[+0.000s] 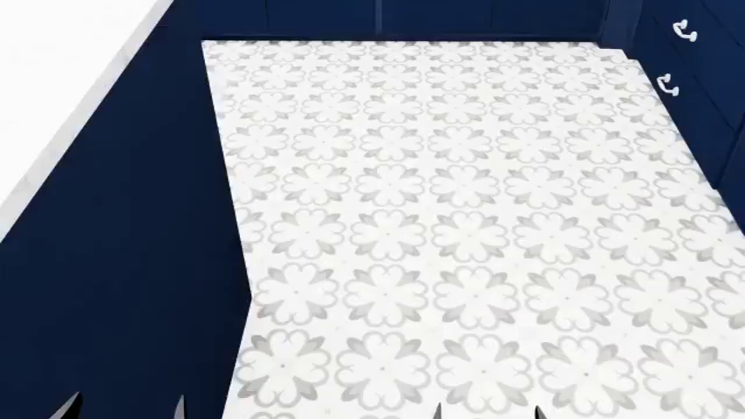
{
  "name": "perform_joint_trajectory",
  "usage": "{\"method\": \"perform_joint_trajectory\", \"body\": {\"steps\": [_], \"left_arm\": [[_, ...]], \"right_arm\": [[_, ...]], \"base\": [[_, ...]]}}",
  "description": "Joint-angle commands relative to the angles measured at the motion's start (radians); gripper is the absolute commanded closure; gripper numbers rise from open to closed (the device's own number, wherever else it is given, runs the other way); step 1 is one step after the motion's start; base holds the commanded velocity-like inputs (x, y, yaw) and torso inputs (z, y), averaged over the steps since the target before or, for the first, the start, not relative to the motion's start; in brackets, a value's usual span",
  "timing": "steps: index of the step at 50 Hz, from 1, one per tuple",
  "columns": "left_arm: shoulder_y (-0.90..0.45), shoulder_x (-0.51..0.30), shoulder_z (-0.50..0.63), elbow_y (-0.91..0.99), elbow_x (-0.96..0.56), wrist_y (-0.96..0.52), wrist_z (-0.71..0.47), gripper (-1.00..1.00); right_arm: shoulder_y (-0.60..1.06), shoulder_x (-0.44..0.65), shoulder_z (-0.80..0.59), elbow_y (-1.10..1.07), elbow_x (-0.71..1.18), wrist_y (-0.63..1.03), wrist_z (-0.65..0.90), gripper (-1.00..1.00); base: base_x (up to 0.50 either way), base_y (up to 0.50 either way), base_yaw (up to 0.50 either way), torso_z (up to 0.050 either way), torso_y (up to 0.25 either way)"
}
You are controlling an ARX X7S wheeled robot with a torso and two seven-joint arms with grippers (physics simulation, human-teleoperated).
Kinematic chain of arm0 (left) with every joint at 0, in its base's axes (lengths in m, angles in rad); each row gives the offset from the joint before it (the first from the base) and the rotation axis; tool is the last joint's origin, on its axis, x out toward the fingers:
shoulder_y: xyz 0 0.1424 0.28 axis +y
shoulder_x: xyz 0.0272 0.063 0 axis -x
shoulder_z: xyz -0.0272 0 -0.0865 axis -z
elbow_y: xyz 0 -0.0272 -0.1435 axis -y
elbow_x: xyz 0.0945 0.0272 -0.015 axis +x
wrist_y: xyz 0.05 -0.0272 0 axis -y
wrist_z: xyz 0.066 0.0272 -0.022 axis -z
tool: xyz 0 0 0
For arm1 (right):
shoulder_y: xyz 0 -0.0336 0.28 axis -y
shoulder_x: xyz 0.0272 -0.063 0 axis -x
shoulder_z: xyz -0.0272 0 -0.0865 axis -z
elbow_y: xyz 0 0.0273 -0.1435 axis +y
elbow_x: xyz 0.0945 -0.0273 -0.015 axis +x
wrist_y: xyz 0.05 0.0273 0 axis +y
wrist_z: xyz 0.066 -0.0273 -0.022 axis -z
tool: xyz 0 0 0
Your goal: Place the cup inside the bowl on the dining table and move the bowl to any counter.
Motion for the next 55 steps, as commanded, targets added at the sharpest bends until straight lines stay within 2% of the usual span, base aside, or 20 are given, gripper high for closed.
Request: {"method": "perform_joint_trajectory", "body": {"steps": [1,13,55], "left_arm": [[0.001,-0.018,0.013,-0.001,-0.019,-0.002,-0.016,-1.0],[-0.005,-0.05,0.055,-0.005,-0.051,-0.01,-0.049,-1.0],[-0.013,-0.098,0.12,-0.007,-0.103,-0.015,-0.109,-1.0]], "right_arm": [[0.001,0.015,-0.019,0.001,0.019,0.003,0.02,-1.0],[-0.002,0.049,-0.057,0.005,0.056,0.014,0.059,-1.0],[0.002,0.101,-0.122,0.002,0.106,0.023,0.121,-1.0]], "base": [[0.0,0.0,0.0,0.0,0.0],[-0.03,0.0,0.0,0.0,0.0],[-0.5,0.0,0.0,0.0,0.0]]}}
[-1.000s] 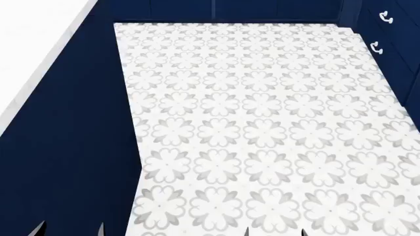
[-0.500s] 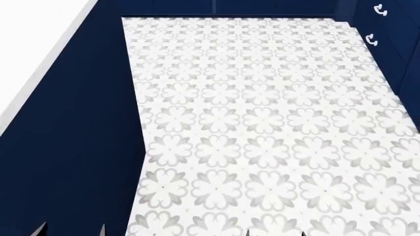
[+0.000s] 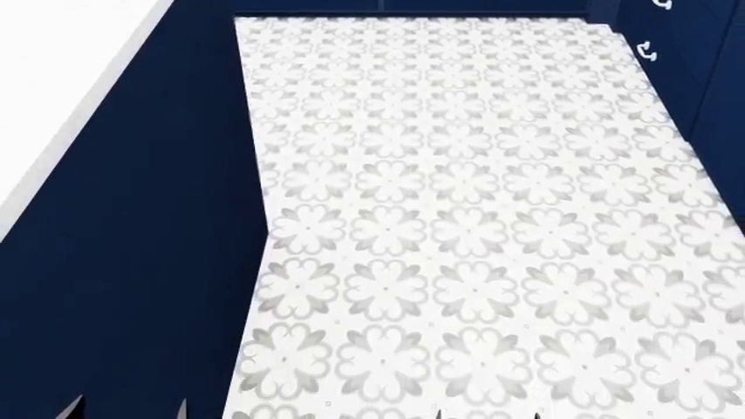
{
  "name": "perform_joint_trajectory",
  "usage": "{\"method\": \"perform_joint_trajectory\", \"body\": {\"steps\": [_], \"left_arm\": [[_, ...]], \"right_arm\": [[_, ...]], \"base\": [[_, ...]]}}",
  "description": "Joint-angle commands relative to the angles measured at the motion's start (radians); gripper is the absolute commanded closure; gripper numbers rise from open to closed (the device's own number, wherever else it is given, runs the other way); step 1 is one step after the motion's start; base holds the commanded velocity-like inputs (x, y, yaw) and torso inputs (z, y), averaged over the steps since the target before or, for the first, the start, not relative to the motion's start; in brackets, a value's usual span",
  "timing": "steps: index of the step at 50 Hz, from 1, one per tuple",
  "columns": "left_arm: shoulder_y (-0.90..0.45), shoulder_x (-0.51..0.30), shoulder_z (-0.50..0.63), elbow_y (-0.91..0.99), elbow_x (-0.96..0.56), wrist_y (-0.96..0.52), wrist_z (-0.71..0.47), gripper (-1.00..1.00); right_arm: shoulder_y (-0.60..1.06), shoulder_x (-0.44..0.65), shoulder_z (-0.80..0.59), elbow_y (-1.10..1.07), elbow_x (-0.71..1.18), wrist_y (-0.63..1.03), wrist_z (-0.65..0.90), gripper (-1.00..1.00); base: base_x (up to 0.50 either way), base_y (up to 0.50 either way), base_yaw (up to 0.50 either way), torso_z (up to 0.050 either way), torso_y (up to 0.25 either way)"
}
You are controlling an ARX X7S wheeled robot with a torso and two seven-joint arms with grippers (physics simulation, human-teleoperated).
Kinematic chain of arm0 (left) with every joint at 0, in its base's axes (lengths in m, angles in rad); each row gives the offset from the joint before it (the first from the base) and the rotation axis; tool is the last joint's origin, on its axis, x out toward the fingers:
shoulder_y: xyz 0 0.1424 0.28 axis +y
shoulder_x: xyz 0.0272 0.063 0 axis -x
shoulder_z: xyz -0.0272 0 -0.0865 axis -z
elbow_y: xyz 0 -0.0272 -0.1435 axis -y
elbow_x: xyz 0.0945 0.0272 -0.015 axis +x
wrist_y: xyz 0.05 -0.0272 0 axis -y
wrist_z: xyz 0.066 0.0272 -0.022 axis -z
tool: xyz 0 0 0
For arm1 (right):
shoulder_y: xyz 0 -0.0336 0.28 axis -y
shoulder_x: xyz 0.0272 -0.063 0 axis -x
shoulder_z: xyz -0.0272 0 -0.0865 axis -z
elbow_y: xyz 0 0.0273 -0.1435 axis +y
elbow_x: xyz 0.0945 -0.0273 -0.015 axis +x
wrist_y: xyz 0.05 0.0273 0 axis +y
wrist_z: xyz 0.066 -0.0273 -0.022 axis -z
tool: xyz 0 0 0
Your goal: Place the cup inside the bowl on the dining table and move the bowl to any counter.
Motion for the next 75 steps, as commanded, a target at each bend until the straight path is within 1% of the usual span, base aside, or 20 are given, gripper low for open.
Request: {"method": "perform_joint_trajectory", "body": {"steps": [1,14,56,63,75], "left_arm": [[-0.007,-0.009,0.019,-0.004,-0.01,-0.001,-0.017,-1.0],[0.005,-0.032,0.024,-0.001,-0.034,0.009,-0.019,-1.0],[-0.005,-0.054,0.065,0.002,-0.058,0.005,-0.058,-1.0],[-0.006,-0.058,0.07,0.002,-0.062,0.006,-0.062,-1.0],[-0.007,-0.065,0.078,0.001,-0.068,0.008,-0.07,-1.0]], "right_arm": [[0.004,0.013,-0.017,0.002,0.015,0.007,0.012,-1.0],[0.006,0.025,-0.032,0.004,0.027,0.007,0.026,-1.0],[0.01,0.05,-0.062,0.011,0.068,-0.008,0.058,-1.0],[0.014,0.058,-0.075,0.01,0.056,0.006,0.068,-1.0],[0.013,0.064,-0.082,0.008,0.062,0.003,0.079,-1.0]], "base": [[-0.5,0.0,0.0,0.0,0.0],[-0.5,0.0,0.0,0.0,0.0],[-0.5,0.0,0.0,0.0,0.0],[-0.01,0.07,0.0,0.0,0.0],[-0.08,0.49,0.0,0.0,0.0]]}}
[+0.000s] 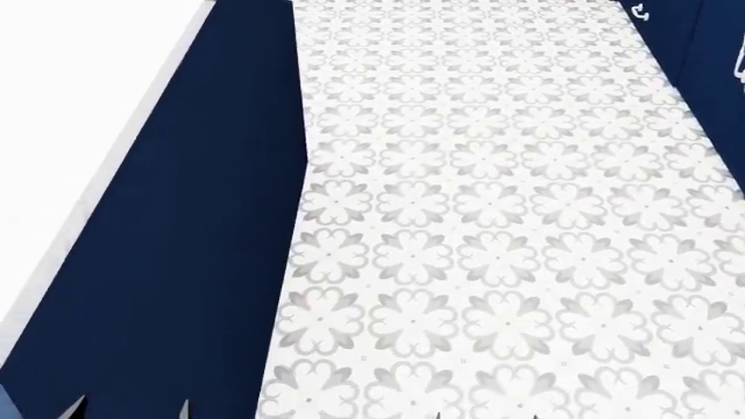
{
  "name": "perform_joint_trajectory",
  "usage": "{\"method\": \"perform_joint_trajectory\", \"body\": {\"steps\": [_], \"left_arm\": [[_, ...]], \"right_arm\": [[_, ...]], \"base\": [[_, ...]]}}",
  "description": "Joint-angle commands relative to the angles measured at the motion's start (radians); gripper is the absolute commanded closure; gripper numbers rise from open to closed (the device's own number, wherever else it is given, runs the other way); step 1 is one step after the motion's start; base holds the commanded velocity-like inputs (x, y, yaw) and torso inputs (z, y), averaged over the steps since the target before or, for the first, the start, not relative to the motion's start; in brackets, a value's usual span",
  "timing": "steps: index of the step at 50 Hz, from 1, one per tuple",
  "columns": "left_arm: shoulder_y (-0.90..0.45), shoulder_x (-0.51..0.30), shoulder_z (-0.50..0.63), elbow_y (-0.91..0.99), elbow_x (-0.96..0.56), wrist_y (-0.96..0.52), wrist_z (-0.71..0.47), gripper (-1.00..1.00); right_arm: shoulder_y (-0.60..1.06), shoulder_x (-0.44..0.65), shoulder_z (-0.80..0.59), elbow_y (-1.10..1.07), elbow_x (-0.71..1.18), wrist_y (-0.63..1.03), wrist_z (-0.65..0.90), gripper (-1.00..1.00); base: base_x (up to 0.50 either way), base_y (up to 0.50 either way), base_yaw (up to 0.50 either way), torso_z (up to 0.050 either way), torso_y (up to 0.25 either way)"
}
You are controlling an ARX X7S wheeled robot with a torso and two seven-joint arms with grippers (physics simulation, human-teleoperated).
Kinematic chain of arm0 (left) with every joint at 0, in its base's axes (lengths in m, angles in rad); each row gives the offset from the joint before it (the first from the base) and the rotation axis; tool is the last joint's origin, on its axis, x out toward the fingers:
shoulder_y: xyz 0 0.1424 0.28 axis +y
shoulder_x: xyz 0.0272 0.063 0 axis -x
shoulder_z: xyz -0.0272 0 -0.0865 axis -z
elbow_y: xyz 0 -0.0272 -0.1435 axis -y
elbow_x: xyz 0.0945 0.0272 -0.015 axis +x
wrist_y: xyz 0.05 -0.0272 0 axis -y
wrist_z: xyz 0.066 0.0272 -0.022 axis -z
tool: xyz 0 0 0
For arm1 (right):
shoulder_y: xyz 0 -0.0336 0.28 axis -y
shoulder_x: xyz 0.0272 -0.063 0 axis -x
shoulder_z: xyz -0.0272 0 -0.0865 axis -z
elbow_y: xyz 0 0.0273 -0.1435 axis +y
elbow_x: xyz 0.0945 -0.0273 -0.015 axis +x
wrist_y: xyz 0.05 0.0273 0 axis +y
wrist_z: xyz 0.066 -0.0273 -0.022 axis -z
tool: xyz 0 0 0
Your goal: Place the cup inside the bowl on the dining table and move the bowl to any counter.
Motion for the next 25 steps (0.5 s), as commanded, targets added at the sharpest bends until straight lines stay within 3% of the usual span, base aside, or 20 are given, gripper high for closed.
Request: {"method": "perform_joint_trajectory", "body": {"steps": [1,15,25], "left_arm": [[-0.001,-0.007,0.007,-0.001,-0.006,0.002,-0.008,-1.0],[-0.006,-0.011,0.018,0.002,-0.013,-0.002,-0.019,-1.0],[-0.002,-0.019,0.022,0.001,-0.02,0.005,-0.022,-1.0]], "right_arm": [[0.0,0.006,-0.01,-0.001,0.003,0.001,0.01,-1.0],[0.002,0.013,-0.019,0.0,0.009,0.002,0.02,-1.0],[0.003,0.018,-0.025,0.0,0.011,0.001,0.028,-1.0]], "base": [[-0.32,0.5,0.0,0.0,0.0],[-0.44,0.42,0.0,0.0,0.0],[-0.25,0.49,0.0,0.0,0.0]]}}
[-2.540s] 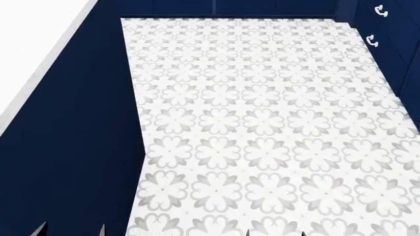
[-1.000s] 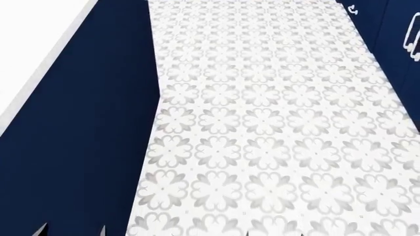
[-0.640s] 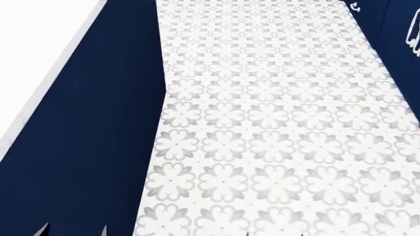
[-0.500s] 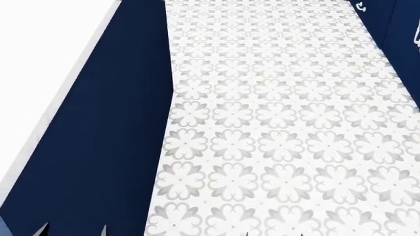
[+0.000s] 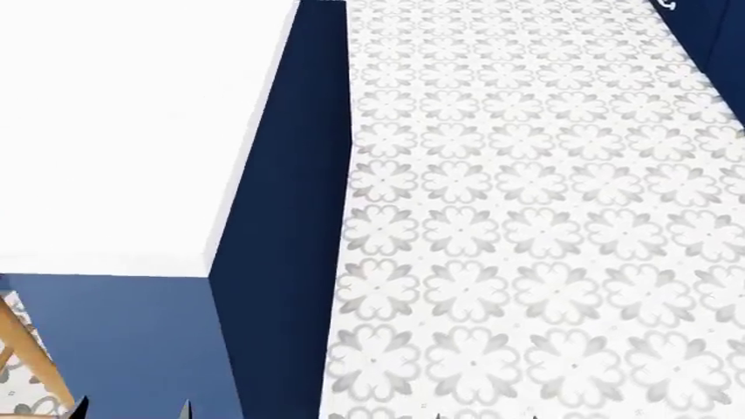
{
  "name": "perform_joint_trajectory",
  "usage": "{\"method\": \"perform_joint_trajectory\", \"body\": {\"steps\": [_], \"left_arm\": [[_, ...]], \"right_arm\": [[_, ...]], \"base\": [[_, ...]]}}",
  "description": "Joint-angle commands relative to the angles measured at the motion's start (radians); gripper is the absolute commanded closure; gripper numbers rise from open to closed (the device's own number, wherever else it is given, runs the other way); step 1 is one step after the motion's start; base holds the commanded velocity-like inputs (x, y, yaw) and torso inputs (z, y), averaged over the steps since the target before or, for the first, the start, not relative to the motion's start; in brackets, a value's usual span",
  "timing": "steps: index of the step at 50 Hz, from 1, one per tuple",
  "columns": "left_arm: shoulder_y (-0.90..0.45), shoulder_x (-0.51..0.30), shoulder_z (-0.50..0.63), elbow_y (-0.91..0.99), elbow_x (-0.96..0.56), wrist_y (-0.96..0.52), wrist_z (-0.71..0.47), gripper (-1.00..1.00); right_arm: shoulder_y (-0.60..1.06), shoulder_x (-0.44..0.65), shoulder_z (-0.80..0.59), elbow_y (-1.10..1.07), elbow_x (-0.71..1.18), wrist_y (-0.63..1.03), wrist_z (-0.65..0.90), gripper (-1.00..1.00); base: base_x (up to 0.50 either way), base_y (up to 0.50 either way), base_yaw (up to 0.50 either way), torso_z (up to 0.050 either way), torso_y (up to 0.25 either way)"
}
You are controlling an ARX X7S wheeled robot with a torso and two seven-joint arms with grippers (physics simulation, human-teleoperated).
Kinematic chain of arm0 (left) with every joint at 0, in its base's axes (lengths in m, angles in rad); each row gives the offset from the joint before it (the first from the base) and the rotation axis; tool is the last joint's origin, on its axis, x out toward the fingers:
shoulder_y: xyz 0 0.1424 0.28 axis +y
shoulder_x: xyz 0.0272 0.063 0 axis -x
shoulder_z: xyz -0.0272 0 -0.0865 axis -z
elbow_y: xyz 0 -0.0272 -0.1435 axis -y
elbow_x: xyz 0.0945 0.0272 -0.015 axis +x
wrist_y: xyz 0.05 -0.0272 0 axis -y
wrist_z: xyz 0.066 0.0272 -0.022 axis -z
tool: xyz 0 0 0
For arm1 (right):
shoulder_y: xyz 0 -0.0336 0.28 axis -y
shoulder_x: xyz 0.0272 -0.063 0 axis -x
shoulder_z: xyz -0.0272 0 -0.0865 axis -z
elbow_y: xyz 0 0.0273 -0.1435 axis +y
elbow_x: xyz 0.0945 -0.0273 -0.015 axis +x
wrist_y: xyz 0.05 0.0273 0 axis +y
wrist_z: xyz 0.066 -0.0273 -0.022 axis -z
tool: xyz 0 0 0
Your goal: Place the cup inside the bowl on the dining table and move the bowl to any counter.
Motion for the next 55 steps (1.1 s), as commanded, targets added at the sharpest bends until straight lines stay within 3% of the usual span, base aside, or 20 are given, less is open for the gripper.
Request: {"method": "perform_joint_trajectory", "body": {"steps": [1,55], "left_arm": [[0.001,-0.008,0.005,0.0,-0.009,0.004,-0.005,-1.0],[-0.011,-0.026,0.037,-0.001,-0.031,0.002,-0.035,-1.0]], "right_arm": [[0.001,0.006,-0.007,0.0,0.004,-0.001,0.008,-1.0],[0.013,0.029,-0.045,0.01,0.024,0.002,0.028,-1.0]], "base": [[-0.23,0.5,0.0,0.0,0.0],[-0.18,0.5,0.0,0.0,0.0]]}}
